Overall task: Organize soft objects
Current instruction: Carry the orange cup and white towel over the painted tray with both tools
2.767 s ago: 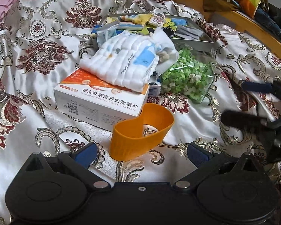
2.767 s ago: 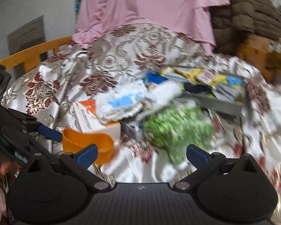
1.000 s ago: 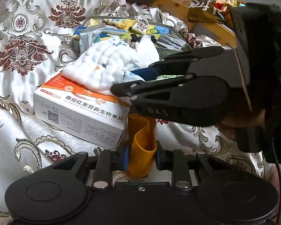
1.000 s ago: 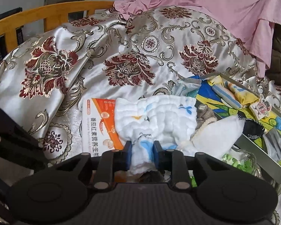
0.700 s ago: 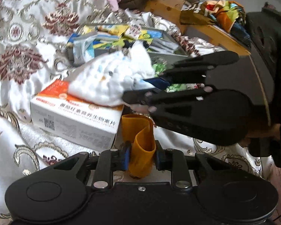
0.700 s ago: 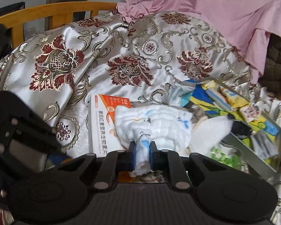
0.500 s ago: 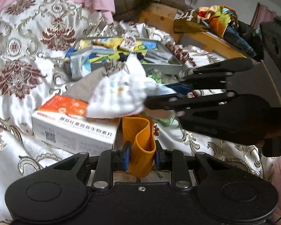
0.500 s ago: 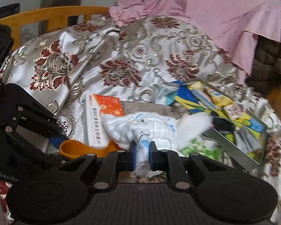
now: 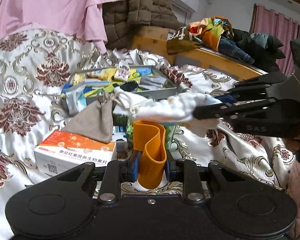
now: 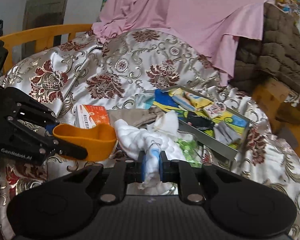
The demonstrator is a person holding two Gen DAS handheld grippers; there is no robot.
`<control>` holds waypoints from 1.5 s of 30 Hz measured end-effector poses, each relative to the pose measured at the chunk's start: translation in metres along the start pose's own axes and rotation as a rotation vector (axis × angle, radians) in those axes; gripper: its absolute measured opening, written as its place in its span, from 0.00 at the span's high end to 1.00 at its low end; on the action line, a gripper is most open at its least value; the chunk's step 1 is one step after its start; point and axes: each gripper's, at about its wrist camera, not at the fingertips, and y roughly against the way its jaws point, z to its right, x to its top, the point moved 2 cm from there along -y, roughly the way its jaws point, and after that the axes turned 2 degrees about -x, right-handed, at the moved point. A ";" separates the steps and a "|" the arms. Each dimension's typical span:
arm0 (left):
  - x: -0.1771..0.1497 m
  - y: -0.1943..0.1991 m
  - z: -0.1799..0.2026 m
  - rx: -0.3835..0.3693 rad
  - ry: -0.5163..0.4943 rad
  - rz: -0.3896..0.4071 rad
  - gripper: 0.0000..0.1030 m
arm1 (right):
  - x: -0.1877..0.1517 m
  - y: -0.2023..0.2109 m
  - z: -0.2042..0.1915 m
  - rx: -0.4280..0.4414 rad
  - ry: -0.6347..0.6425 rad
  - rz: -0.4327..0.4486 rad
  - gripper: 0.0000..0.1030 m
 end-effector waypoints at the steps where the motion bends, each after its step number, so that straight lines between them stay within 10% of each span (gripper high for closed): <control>1: 0.000 0.001 0.002 0.002 -0.007 0.005 0.74 | -0.002 0.005 0.002 -0.002 -0.012 0.004 0.86; 23: 0.032 0.017 0.021 0.032 0.102 0.145 0.74 | -0.044 0.045 0.058 -0.010 -0.206 0.109 0.86; 45: 0.188 -0.168 -0.047 0.132 0.192 0.217 0.74 | 0.055 -0.100 0.193 -0.046 -0.453 0.349 0.86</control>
